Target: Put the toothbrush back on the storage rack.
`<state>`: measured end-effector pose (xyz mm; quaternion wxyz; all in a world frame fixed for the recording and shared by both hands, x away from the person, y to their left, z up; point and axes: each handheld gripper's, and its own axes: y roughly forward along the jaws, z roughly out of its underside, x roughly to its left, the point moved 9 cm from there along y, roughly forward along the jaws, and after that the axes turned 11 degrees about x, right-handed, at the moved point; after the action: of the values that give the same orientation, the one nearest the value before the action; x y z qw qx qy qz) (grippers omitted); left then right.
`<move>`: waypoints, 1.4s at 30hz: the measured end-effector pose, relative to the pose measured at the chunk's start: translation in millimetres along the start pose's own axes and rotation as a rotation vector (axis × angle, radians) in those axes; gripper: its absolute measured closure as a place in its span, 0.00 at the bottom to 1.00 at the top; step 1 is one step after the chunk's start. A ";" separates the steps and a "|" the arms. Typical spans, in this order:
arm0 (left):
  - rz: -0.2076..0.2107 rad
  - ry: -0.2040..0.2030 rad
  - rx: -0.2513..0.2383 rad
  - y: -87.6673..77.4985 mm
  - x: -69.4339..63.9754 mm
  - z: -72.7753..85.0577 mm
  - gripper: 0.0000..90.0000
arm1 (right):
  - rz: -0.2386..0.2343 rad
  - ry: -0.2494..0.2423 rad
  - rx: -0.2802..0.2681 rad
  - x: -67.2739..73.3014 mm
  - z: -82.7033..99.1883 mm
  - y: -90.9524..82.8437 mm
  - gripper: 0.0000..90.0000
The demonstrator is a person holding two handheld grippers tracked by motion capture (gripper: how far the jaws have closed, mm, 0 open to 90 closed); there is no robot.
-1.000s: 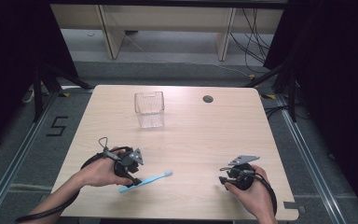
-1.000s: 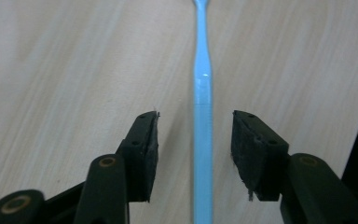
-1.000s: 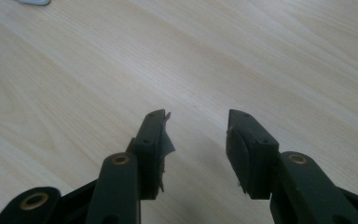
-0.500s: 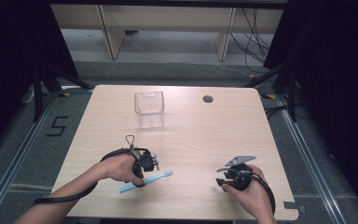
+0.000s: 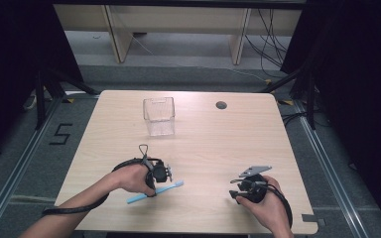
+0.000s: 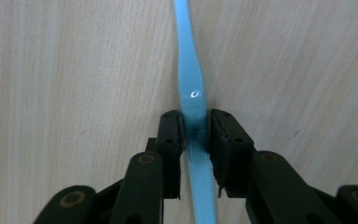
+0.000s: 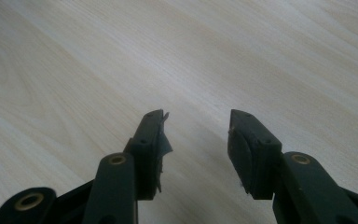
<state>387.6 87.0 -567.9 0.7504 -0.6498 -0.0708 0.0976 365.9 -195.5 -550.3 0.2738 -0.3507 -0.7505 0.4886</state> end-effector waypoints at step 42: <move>-0.086 -0.094 -0.447 -41.8 26.7 32.1 0.88 | -0.012 0.008 0.000 6.0 2.9 10.3 0.64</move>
<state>408.4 118.5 -522.4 0.5872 -0.7911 -0.1530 0.0777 362.8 -189.4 -560.5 0.2798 -0.3482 -0.7515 0.4855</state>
